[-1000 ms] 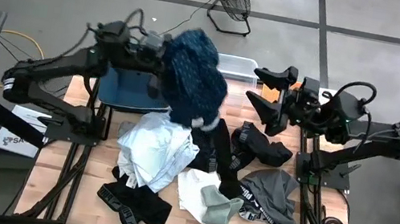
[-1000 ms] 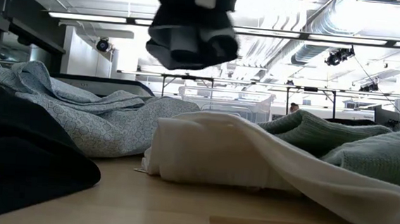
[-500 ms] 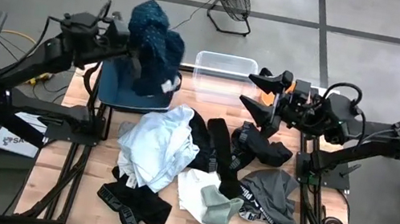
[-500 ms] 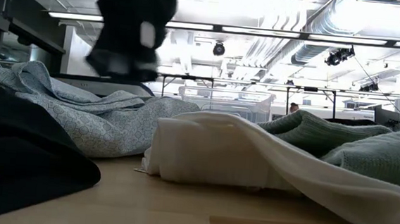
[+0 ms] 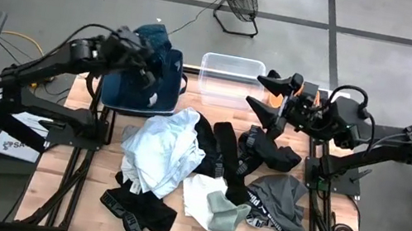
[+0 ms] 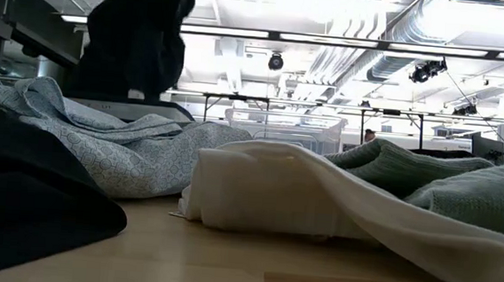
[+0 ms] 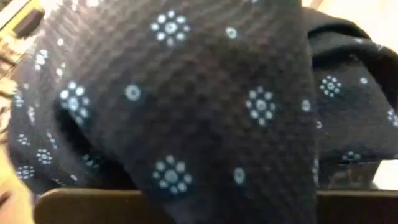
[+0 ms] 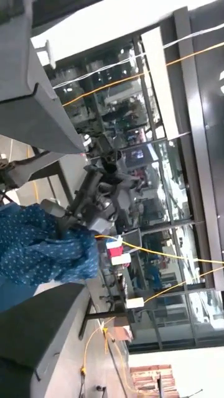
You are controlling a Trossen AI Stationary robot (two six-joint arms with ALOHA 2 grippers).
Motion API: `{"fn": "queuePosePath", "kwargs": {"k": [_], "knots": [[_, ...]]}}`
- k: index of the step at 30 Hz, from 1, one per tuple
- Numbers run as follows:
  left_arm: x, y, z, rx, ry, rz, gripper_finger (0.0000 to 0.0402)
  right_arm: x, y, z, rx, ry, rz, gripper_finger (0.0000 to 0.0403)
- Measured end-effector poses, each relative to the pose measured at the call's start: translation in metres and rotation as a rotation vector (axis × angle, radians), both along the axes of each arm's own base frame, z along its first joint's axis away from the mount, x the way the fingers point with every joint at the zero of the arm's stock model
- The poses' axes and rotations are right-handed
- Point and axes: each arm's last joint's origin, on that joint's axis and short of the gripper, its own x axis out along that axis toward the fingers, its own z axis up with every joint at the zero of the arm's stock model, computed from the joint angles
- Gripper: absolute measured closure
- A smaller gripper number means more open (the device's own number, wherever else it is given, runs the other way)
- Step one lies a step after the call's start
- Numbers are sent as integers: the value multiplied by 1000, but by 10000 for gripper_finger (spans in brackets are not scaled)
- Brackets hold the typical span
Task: Pick & Place Cloths
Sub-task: Put the blue plaid shirt into the blue bin
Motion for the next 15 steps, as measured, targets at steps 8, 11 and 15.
{"fn": "queuePosePath", "kwargs": {"k": [8,11,15], "knots": [[28,22,-35,-86,265,51,372,0,0,-2,5,17,-12,53],[32,35,-50,-155,341,101,372,0,0,-2,5,19,-12,53],[31,53,-66,-296,365,171,372,1,0,-3,25,24,-8,53]]}}
